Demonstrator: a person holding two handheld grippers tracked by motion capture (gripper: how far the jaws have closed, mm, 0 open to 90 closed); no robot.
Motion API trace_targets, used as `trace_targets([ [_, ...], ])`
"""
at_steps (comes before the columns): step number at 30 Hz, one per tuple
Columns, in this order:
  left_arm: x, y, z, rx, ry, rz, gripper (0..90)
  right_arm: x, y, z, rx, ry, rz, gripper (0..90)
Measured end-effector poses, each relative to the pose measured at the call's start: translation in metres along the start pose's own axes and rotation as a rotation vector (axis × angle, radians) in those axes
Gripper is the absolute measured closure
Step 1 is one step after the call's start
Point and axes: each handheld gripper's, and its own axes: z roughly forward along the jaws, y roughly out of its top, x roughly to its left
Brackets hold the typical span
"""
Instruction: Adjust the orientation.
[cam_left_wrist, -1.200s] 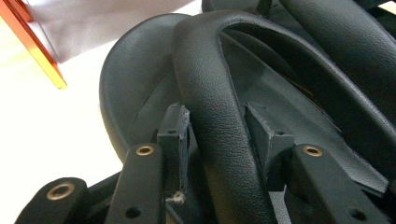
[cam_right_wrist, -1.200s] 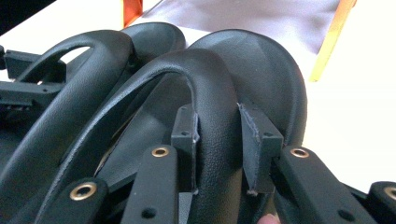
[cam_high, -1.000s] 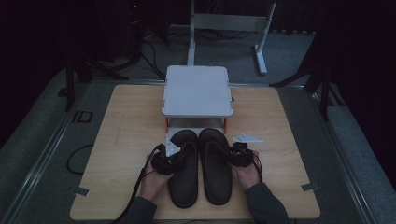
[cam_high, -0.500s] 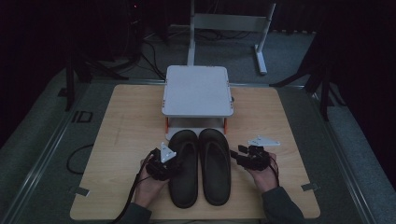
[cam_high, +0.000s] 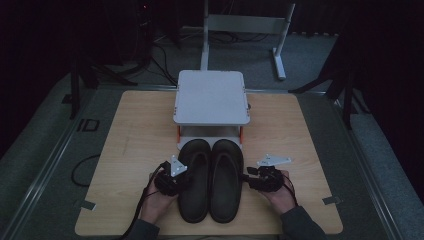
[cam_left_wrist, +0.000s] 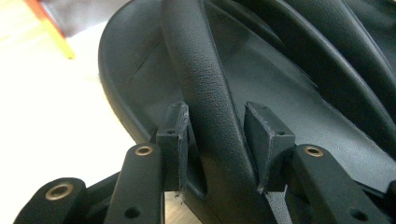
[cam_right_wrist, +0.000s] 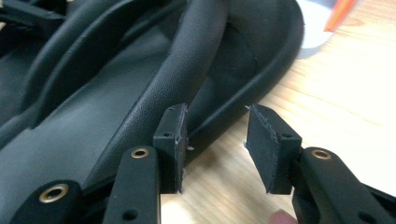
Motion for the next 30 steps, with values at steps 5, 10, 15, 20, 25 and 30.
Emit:
trace_targets([
  [5,0.007,-0.002,-0.003,-0.002,0.017,-0.012,60.5,0.012,0.001,0.003,0.007,0.062,-0.035,57.7],
  [10,0.012,-0.005,-0.007,-0.013,0.021,-0.034,57.8,0.018,0.002,0.006,0.007,0.091,-0.046,57.8],
  [15,0.016,-0.008,-0.013,-0.036,0.030,-0.053,53.4,0.026,0.002,0.010,0.009,0.125,-0.069,57.7],
  [20,0.016,-0.011,-0.021,-0.054,0.047,-0.068,50.2,0.032,0.003,0.012,0.006,0.153,-0.080,57.6],
  [25,0.006,-0.012,-0.035,-0.083,0.049,-0.076,49.1,0.033,0.003,0.013,0.002,0.151,-0.077,56.2],
  [30,-0.012,-0.013,-0.042,-0.103,-0.009,-0.098,47.2,0.032,0.002,0.014,-0.001,0.153,-0.076,55.3],
])
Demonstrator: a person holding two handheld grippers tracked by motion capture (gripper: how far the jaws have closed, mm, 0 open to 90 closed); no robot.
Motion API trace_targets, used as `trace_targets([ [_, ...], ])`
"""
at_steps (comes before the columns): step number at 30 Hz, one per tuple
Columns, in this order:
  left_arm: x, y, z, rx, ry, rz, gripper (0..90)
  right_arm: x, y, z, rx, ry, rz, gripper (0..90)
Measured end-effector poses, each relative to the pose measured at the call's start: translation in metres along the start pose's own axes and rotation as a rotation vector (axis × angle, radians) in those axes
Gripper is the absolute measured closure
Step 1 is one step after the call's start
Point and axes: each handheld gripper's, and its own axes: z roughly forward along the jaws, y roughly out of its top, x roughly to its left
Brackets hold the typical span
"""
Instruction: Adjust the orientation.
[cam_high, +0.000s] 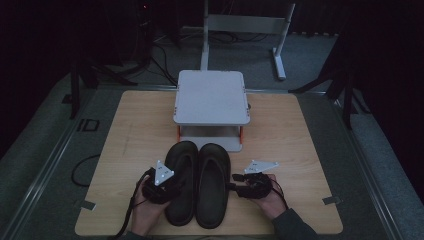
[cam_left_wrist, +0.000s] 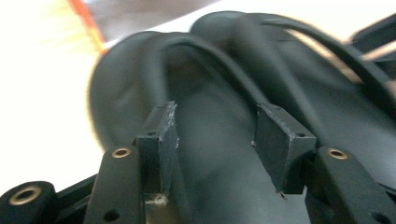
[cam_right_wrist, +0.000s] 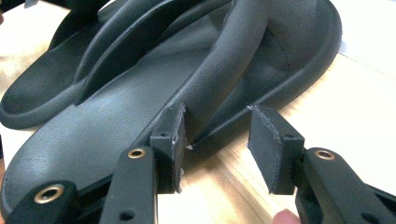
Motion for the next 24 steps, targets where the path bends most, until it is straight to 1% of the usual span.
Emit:
trace_targets([
  [1,-0.005,-0.001,0.000,0.003,-0.011,0.002,46.0,0.000,0.000,0.000,0.001,0.001,0.000,55.1],
  [2,-0.011,-0.003,0.002,0.002,-0.022,0.007,41.7,-0.001,0.000,0.000,0.000,0.001,0.002,54.9],
  [3,-0.017,-0.004,0.004,0.000,-0.024,0.018,41.7,-0.001,0.000,0.000,0.000,0.001,0.002,54.9],
  [4,-0.022,-0.005,0.007,0.004,-0.027,0.028,38.6,-0.001,0.000,0.000,-0.001,0.001,0.002,54.7],
  [5,-0.027,-0.005,0.011,0.014,-0.029,0.039,36.3,-0.001,0.000,0.000,-0.002,0.000,0.002,54.3],
  [6,-0.032,-0.005,0.016,0.026,-0.021,0.046,33.8,-0.001,0.000,0.000,-0.002,-0.001,0.002,53.8],
  [7,-0.036,-0.005,0.021,0.041,-0.020,0.046,30.7,0.000,0.000,0.000,-0.003,-0.003,0.002,53.3],
  [8,-0.039,-0.005,0.025,0.054,-0.027,0.049,29.0,0.000,-0.001,0.000,-0.005,-0.006,0.001,52.6],
  [9,-0.043,-0.005,0.028,0.058,-0.023,0.053,29.0,0.000,-0.001,0.000,-0.005,-0.006,0.001,52.6],
  [12,-0.051,-0.002,0.036,0.082,0.039,0.083,29.0,-0.001,-0.001,0.000,-0.006,-0.008,0.001,51.5],
  [13,-0.052,-0.002,0.038,0.097,0.068,0.097,30.4,-0.001,-0.001,0.000,-0.007,-0.009,0.000,51.3],
  [14,-0.052,-0.002,0.039,0.105,0.073,0.097,35.5,-0.001,-0.001,0.000,-0.007,-0.009,-0.001,51.1],
  [15,-0.051,-0.003,0.038,0.104,0.067,0.081,37.6,-0.001,-0.001,0.000,-0.007,-0.010,-0.002,50.7],
  [16,-0.049,-0.003,0.036,0.104,0.059,0.061,42.2,-0.001,-0.001,-0.001,-0.007,-0.011,-0.002,50.6],
  [18,-0.049,-0.005,0.034,0.102,0.055,0.062,45.5,-0.001,-0.001,-0.001,-0.009,-0.011,-0.001,50.3],
  [20,-0.050,-0.006,0.032,0.103,0.060,0.065,49.7,-0.001,-0.001,-0.001,-0.013,-0.012,-0.004,49.8],
  [22,-0.050,-0.007,0.030,0.108,0.063,0.068,55.6,-0.001,0.000,-0.002,-0.020,-0.014,-0.005,49.7],
  [23,-0.049,-0.008,0.029,0.109,0.052,0.068,56.4,-0.001,0.000,-0.003,-0.025,-0.014,-0.006,49.7],
  [24,-0.048,-0.009,0.028,0.110,0.050,0.073,58.0,-0.001,0.000,-0.005,-0.032,-0.018,-0.005,49.7],
])
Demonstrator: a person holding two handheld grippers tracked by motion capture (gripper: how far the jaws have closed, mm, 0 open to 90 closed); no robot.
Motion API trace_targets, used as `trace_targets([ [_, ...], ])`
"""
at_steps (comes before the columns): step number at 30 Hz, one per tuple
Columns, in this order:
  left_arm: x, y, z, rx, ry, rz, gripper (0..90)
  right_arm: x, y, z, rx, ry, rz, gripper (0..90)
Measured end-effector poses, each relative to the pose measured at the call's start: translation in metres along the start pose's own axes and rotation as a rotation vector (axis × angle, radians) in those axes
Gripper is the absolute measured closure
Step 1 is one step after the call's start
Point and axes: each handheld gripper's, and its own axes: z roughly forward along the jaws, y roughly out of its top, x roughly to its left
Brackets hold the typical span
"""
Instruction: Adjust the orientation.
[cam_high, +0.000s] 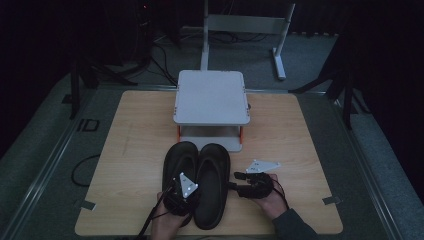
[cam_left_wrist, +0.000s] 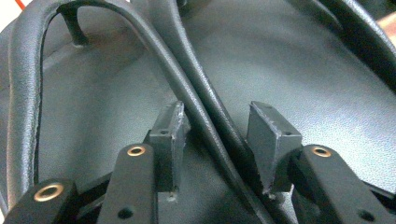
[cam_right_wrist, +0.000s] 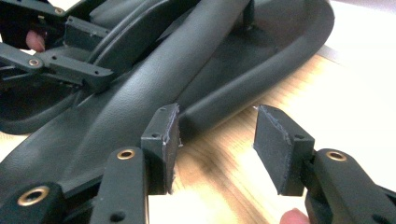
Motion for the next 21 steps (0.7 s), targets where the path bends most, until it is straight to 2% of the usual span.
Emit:
trace_targets([
  [3,0.001,-0.001,-0.002,0.006,-0.003,0.000,59.5,-0.001,0.000,-0.002,-0.006,-0.003,0.004,49.7],
  [6,0.003,-0.002,-0.004,0.016,0.017,-0.004,64.2,-0.003,0.000,-0.005,-0.016,-0.013,0.010,49.7],
  [7,0.004,-0.002,-0.005,0.016,0.020,-0.012,69.5,-0.005,0.000,-0.007,-0.022,-0.020,0.016,49.7],
  [11,0.014,-0.006,-0.009,0.013,0.022,-0.049,75.0,-0.009,-0.002,-0.011,-0.031,-0.028,0.024,49.7],
  [21,0.019,-0.006,-0.011,-0.006,0.015,-0.062,76.6,-0.020,-0.005,-0.020,-0.049,-0.057,0.052,49.7],
])
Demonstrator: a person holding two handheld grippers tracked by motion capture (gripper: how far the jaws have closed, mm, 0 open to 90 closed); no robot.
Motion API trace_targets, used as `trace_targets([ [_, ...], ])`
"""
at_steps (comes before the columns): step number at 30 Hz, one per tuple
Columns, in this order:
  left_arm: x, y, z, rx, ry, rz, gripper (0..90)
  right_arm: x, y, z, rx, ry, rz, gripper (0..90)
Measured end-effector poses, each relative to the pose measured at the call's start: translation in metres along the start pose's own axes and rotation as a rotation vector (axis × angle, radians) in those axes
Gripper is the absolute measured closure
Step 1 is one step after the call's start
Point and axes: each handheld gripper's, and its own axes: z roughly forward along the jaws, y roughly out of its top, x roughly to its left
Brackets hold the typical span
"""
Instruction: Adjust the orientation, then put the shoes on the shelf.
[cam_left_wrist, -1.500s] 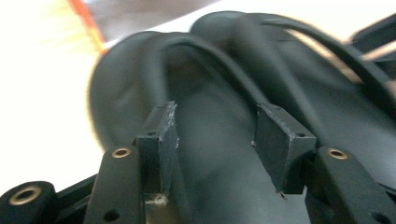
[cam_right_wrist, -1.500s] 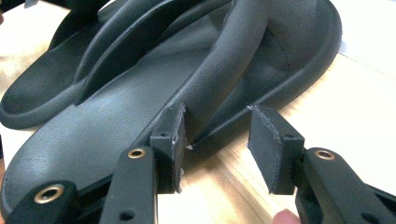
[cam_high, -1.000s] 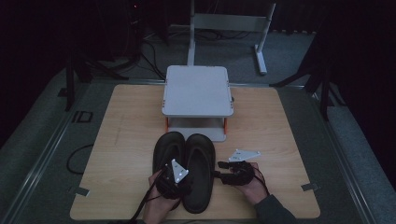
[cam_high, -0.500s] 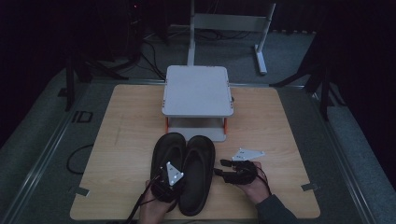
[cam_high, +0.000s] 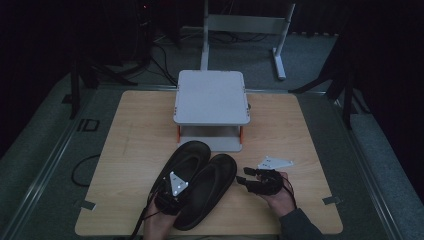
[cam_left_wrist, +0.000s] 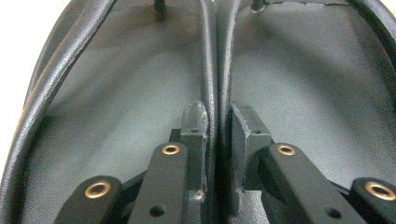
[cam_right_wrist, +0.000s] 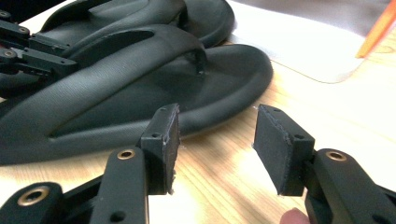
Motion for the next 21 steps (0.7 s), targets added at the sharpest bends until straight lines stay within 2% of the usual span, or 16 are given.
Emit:
trace_targets([
  [8,-0.002,0.011,-0.007,-0.048,0.004,0.005,77.3,-0.010,-0.004,-0.009,-0.017,-0.028,0.026,49.7],
  [21,-0.004,0.021,-0.002,-0.073,-0.007,-0.009,77.3,-0.022,-0.009,-0.019,-0.033,-0.062,0.060,49.8],
])
